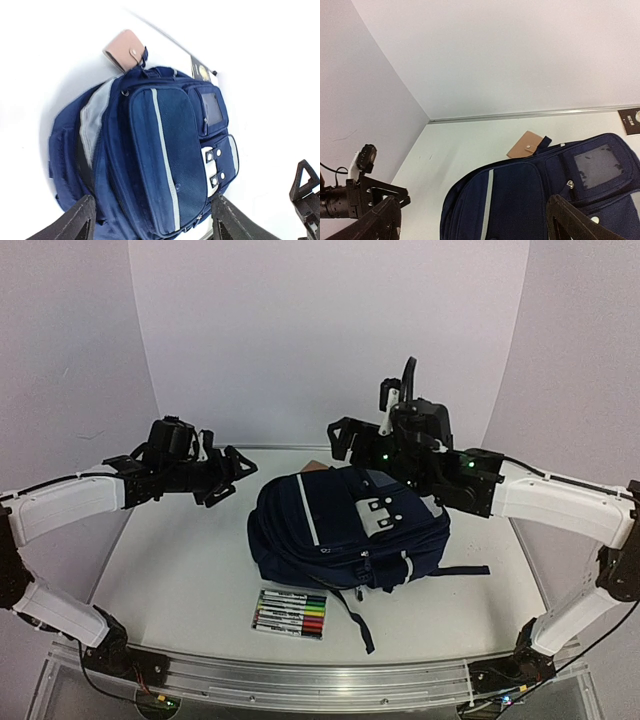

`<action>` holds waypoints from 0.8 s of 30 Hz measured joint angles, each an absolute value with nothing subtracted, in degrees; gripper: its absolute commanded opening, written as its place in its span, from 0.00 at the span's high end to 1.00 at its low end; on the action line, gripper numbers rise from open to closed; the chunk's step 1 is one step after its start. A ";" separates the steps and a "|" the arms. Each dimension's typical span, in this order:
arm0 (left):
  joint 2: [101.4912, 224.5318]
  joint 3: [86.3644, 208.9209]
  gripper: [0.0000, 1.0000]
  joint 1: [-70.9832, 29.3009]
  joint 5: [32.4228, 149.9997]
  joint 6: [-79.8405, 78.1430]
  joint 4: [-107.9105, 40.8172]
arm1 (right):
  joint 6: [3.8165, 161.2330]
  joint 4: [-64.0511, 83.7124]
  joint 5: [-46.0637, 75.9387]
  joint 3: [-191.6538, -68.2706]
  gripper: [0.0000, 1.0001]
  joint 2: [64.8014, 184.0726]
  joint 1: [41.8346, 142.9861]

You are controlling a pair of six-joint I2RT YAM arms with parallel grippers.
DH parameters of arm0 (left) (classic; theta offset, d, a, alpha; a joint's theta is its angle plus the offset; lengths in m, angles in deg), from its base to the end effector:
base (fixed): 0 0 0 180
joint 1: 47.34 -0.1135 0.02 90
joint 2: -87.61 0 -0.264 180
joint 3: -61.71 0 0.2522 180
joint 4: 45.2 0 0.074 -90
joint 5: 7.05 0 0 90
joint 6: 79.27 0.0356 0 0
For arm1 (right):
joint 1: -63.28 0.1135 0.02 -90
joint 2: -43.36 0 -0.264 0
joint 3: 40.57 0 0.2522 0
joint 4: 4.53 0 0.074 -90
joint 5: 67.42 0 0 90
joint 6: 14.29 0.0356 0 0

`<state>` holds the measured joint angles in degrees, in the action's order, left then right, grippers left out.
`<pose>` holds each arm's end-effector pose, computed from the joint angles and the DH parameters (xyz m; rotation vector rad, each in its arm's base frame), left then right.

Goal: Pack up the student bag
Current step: Place the files in the student bag, then move the student bag to the center of the board.

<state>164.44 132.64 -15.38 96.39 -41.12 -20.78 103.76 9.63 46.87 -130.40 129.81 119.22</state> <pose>0.2539 -0.1682 0.2898 -0.2427 2.2791 -1.0766 0.2137 0.2900 0.3720 -0.1204 1.7903 0.6956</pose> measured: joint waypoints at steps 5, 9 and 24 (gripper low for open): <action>165.53 133.28 0.15 -16.31 100.73 -39.91 -20.21 | 103.54 15.57 46.89 -132.48 0.02 129.57 114.34; 171.28 136.69 0.14 -16.70 104.71 -38.82 -19.19 | 103.82 20.55 43.65 -132.62 0.02 130.11 104.04; 186.20 143.76 0.29 -19.74 105.59 -34.91 -15.44 | 102.54 27.80 34.63 -136.83 0.02 142.50 86.52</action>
<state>186.20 143.76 -19.74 105.59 -34.91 -15.44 102.54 27.80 34.63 -136.83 142.50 86.52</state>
